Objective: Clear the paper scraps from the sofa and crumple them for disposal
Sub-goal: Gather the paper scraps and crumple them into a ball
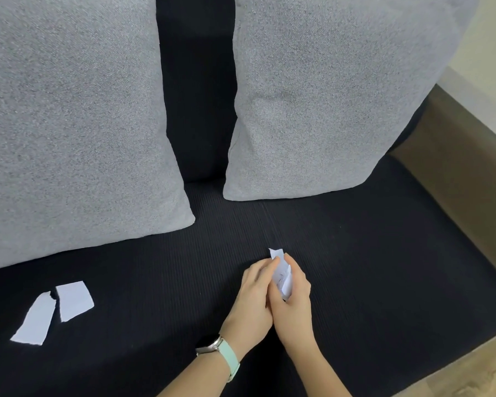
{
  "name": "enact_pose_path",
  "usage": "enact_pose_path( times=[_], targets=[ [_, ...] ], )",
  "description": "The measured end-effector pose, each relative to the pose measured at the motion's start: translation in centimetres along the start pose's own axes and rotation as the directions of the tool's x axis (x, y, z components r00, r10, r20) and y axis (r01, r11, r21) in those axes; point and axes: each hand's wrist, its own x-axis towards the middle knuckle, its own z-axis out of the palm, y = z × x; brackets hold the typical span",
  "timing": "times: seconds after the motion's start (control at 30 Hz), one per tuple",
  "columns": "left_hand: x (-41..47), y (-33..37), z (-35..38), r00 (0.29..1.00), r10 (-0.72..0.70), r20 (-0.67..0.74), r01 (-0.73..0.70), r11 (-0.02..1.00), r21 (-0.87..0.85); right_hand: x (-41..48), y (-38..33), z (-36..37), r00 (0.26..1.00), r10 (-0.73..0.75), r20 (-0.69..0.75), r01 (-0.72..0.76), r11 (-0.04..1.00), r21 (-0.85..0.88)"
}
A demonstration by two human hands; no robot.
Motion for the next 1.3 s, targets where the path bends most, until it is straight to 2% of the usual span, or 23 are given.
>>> enact_pose_path(
  times=[0.23, 0.5, 0.67, 0.9, 1.1, 1.3],
  targets=[
    [-0.7, -0.3, -0.9, 1.000, -0.020, 0.004, 0.020, 1.000, -0.002, -0.9, -0.4, 0.9, 1.000, -0.001, -0.002, 0.002, 0.994, 0.110],
    [-1.7, -0.8, -3.7, 0.997, -0.039, -0.066, 0.038, 0.999, -0.017, -1.5, -2.0, 3.7, 0.998, -0.021, 0.059, 0.012, 0.986, 0.164],
    [-2.3, -0.8, -6.4, 0.992, -0.067, -0.105, 0.060, 0.996, -0.070, -1.8, -3.6, 5.9, 0.995, -0.060, 0.074, 0.049, 0.988, 0.146],
    [-3.5, -1.5, -10.7, 0.986, -0.065, -0.151, 0.064, 0.998, -0.010, -2.5, -6.1, 9.6, 0.988, -0.096, 0.123, 0.079, 0.988, 0.136],
    [-5.2, -1.8, -14.2, 0.975, -0.097, -0.203, 0.075, 0.991, -0.114, -4.0, -8.1, 12.4, 0.977, -0.134, 0.166, 0.113, 0.985, 0.129],
    [-7.9, -3.7, -17.7, 0.967, -0.050, -0.252, 0.056, 0.998, 0.015, -6.2, -9.6, 16.2, 0.964, -0.146, 0.223, 0.120, 0.985, 0.126]
  ],
)
